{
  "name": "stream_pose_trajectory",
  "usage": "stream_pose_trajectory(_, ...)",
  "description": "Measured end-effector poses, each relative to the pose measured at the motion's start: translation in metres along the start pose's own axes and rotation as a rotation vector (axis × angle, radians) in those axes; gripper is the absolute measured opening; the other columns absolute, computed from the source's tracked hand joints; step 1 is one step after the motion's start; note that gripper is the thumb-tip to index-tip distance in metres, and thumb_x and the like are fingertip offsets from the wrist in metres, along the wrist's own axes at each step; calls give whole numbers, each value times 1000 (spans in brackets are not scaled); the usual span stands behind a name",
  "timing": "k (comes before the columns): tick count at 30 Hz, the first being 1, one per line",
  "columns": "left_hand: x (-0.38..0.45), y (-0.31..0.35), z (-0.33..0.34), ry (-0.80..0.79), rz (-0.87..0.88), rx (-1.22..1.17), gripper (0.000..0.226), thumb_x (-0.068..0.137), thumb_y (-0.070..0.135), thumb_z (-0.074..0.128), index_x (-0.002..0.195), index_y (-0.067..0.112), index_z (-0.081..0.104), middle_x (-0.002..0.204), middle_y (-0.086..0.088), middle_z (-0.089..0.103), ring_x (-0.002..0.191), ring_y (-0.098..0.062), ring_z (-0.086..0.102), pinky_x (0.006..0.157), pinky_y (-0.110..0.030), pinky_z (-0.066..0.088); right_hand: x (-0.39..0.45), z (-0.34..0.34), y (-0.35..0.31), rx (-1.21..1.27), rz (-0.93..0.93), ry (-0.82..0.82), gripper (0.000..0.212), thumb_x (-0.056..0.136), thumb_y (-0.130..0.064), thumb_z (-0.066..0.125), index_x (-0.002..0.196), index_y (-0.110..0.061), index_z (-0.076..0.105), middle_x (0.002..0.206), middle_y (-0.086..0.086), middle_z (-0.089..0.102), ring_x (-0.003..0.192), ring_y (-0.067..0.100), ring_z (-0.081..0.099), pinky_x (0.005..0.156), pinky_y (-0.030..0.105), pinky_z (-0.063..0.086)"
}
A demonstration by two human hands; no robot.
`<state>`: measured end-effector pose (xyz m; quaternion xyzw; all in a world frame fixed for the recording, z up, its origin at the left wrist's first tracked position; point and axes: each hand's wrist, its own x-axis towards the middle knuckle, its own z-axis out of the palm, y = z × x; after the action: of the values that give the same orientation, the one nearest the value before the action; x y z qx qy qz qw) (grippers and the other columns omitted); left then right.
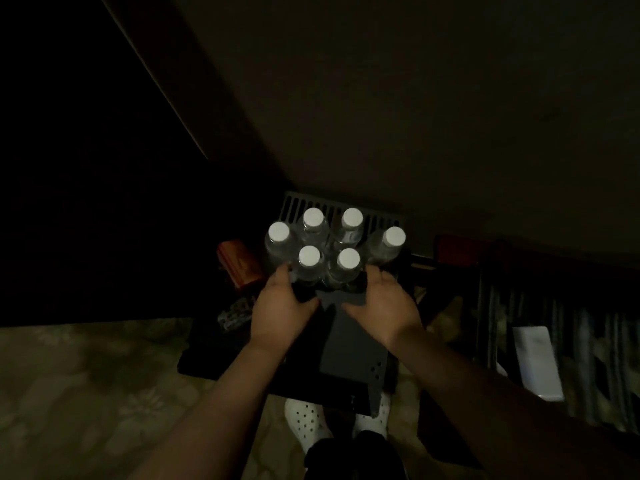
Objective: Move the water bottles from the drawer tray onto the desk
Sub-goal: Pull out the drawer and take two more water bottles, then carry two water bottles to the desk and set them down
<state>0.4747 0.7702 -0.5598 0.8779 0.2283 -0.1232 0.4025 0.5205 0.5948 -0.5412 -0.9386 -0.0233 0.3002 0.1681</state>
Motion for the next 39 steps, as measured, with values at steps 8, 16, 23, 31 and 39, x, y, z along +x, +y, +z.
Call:
stream_pose_trajectory(8, 19, -3, 22, 156, -12, -77, 56, 76, 40, 81, 120, 17, 55, 111, -1, 70, 102, -20, 67, 81, -34, 55, 27, 25, -11, 368, -12, 162, 72, 80, -34, 78, 140, -14, 42, 136, 9, 56, 125, 26, 53, 97, 29, 43)
stream_pose_trajectory(16, 15, -3, 25, 155, 12, -42, 61, 68, 47, 81, 120, 24, 58, 112, 0, 66, 100, -19, 64, 79, -42, 57, 22, 29, -7, 469, 16, 214, 65, 75, -35, 81, 128, -15, 50, 121, 6, 67, 112, 25, 63, 91, 37, 53)
stream_pose_trajectory(23, -14, 14, 5, 118, 61, 2, 61, 68, 42, 84, 121, 23, 60, 115, -2, 65, 102, -20, 63, 77, -34, 54, -14, 8, -3, 462, 5, 198, 63, 76, -34, 81, 129, -17, 53, 118, 4, 70, 110, 22, 65, 90, 32, 54)
stream_pose_trajectory(31, -57, 88, -78, 141, 182, 48, 55, 66, 47, 83, 113, 32, 59, 107, 8, 69, 97, -16, 66, 71, -29, 50, -87, -85, -19, 502, -69, 247, 60, 72, -33, 85, 123, -22, 56, 108, -5, 69, 98, 9, 64, 79, 19, 49)
stream_pose_trajectory(39, -114, 193, -154, 137, 350, 124, 50, 59, 52, 79, 99, 31, 57, 96, 9, 66, 87, -17, 64, 70, -37, 54, -191, -203, -18, 504, -54, 351, 52, 68, -36, 85, 112, -26, 59, 97, -10, 69, 89, 8, 65, 77, 23, 51)
